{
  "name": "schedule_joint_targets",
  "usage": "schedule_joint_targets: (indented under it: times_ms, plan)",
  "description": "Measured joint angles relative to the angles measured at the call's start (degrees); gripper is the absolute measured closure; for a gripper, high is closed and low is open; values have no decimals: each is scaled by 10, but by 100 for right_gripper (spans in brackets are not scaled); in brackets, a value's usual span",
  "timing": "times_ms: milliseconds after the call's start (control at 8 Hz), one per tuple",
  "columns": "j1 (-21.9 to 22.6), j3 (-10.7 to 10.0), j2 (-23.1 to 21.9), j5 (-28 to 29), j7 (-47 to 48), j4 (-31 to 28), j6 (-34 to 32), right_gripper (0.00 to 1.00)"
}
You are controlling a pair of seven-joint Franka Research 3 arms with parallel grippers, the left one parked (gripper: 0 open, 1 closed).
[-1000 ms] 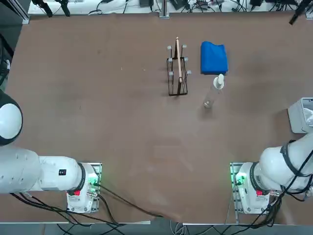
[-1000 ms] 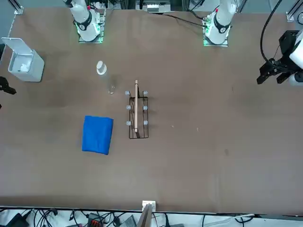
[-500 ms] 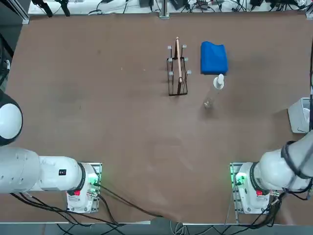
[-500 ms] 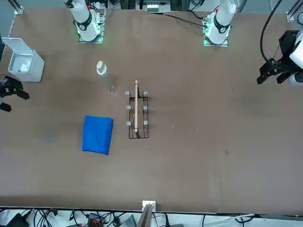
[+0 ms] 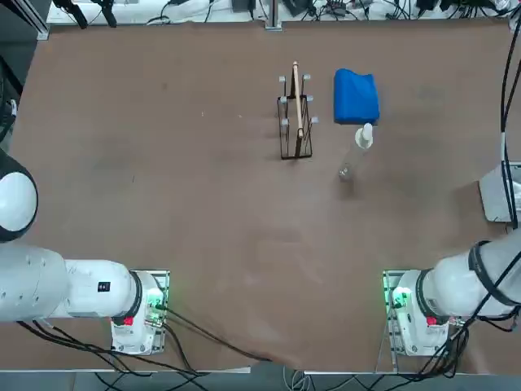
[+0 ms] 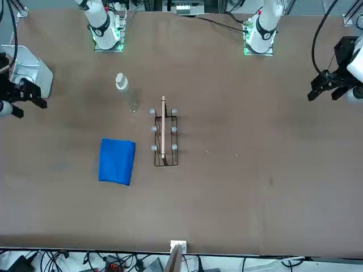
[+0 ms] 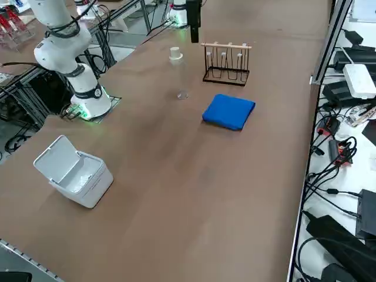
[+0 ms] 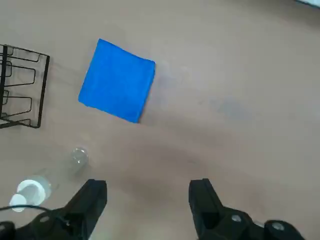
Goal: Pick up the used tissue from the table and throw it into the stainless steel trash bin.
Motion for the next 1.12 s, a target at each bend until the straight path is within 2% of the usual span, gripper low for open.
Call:
schedule_joint_targets:
  times_ms: [375,750,1125]
  plan:
    - [73,-44,-57,0,106,-73,17,0]
    - [88,-56,-101,-6,141,-112,21,0]
    - [88,-61,-108,-16,142,-117,24,0]
